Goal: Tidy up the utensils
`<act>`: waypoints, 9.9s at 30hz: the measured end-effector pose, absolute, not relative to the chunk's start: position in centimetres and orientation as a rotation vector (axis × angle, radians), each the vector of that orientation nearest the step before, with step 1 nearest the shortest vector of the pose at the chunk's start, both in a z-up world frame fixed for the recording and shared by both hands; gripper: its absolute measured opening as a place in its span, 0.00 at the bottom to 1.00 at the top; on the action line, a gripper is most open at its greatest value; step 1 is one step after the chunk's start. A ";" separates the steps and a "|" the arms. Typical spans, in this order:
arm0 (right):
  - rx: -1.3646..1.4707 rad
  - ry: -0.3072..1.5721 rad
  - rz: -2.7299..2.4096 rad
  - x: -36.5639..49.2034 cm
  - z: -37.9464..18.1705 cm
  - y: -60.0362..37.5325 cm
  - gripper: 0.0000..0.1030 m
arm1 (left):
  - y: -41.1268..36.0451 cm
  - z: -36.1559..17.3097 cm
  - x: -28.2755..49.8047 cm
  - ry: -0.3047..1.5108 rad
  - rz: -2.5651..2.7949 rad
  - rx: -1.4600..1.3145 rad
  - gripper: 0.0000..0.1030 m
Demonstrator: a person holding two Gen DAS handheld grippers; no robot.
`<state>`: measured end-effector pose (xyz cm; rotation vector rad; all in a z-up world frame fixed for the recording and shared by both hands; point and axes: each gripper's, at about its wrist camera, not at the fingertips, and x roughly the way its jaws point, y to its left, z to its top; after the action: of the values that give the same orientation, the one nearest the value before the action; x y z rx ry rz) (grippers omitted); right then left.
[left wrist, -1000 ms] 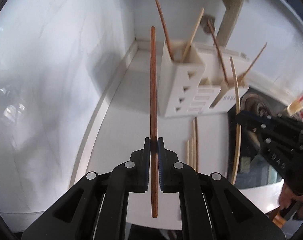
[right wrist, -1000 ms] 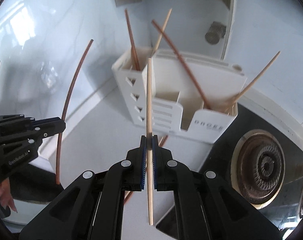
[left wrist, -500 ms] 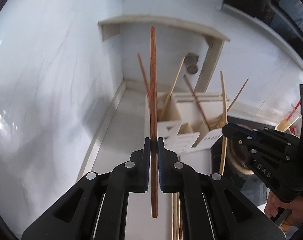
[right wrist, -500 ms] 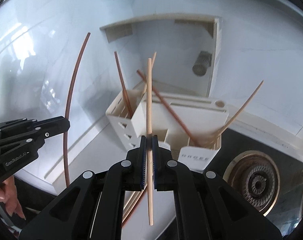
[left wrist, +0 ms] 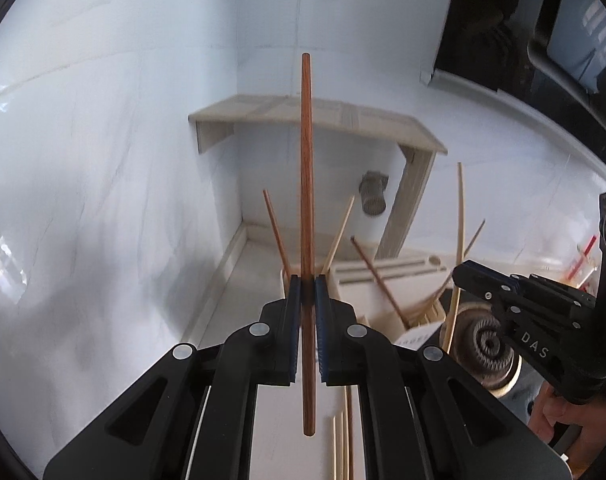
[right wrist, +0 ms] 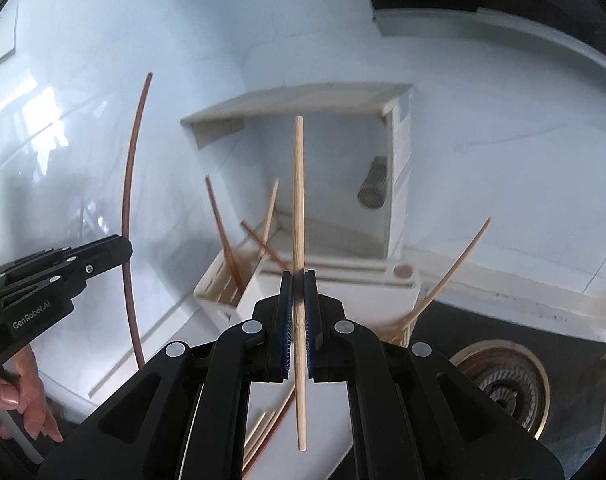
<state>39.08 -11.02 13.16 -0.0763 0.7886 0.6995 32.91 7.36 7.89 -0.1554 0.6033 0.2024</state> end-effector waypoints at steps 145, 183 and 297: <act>-0.057 0.769 0.532 36.9 10.7 -17.3 0.66 | 8.4 -0.1 29.7 0.722 0.122 -0.200 0.47; -0.168 1.148 0.581 35.3 1.5 -13.4 0.66 | 6.3 -7.2 27.4 0.962 0.038 -0.193 0.48; -0.446 1.577 0.415 35.5 -9.2 -3.4 0.40 | 3.0 -15.0 27.1 1.206 -0.074 0.029 0.65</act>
<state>35.50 -3.39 -9.19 -0.4462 1.5772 0.4154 27.13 2.98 -15.03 0.0290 1.2063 -0.0744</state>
